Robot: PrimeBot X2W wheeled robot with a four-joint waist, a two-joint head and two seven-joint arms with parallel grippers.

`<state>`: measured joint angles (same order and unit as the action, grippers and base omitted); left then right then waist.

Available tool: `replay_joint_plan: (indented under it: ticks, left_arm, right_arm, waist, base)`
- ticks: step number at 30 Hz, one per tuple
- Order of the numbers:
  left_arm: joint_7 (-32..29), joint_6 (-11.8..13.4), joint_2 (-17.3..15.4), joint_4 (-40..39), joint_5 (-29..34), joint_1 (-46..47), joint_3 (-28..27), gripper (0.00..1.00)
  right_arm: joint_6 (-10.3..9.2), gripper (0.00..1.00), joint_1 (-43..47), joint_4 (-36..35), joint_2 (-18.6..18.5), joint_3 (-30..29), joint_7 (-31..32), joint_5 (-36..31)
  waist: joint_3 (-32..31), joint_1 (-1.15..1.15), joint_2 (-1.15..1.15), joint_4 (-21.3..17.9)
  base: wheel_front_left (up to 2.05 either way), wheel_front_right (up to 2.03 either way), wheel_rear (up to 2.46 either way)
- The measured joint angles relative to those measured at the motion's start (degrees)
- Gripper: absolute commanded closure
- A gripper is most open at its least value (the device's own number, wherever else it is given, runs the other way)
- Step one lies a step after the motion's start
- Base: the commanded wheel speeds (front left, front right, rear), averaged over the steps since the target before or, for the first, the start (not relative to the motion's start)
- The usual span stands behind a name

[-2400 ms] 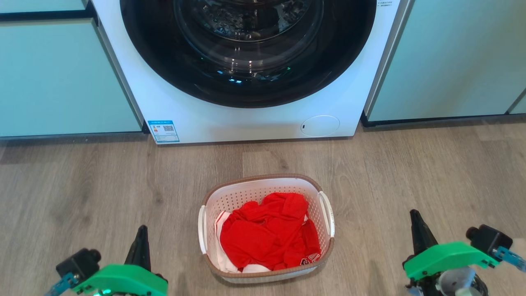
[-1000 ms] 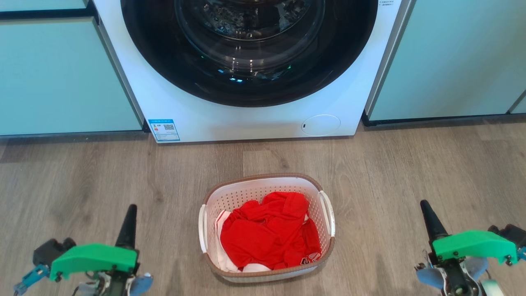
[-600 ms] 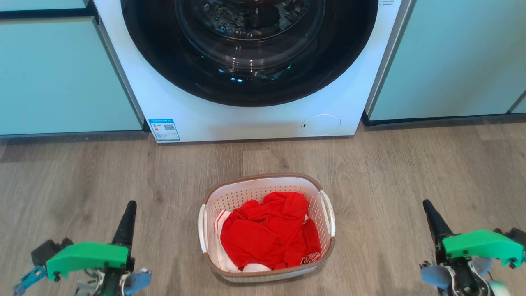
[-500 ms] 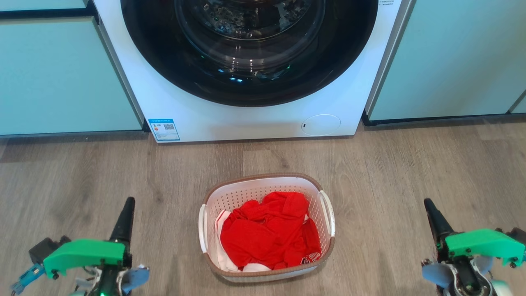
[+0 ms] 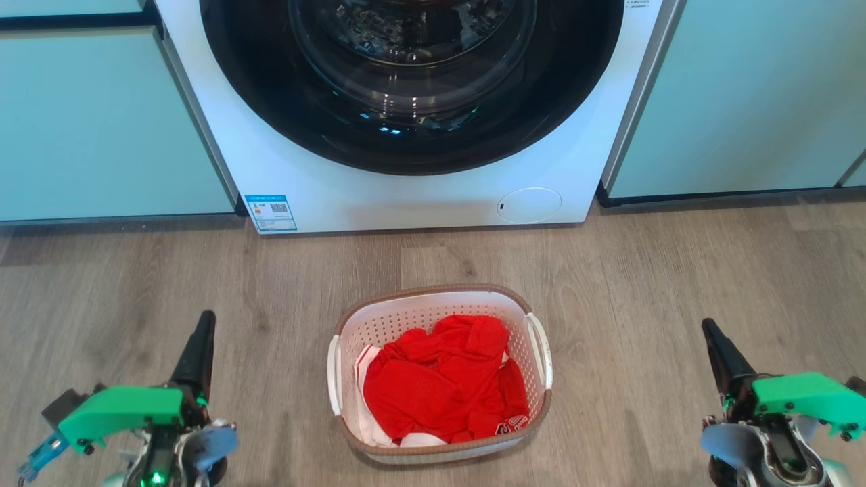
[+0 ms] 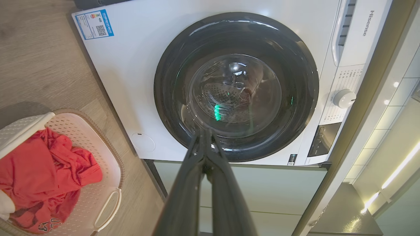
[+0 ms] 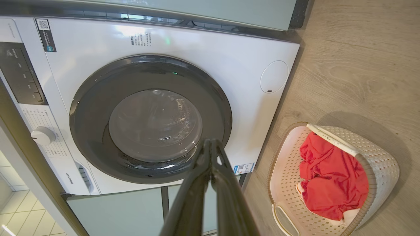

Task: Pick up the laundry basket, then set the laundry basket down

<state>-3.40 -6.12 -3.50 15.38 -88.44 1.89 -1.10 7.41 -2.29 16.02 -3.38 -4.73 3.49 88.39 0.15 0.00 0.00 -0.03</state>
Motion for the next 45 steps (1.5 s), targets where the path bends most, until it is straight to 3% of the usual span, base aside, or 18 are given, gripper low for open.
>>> replay_joint_plan:
  ticks: [8,45]
  left_arm:
    - [-1.14,-0.98,0.01,0.29,-5.05,0.70,-1.33,1.00]
    - [-1.66,-0.98,0.21,0.31,-5.01,0.72,-1.72,1.00]
  right_arm:
    - [0.00,1.00,-0.16,0.00,0.00,-0.91,1.31,4.82]
    - [0.00,1.00,-1.14,-0.05,0.03,-1.54,1.82,4.92]
  waist:
    - [0.03,0.00,0.00,0.03]
    - [0.03,0.00,0.00,0.03]
  base:
    - [0.00,0.00,0.00]
    - [0.00,0.00,0.00]
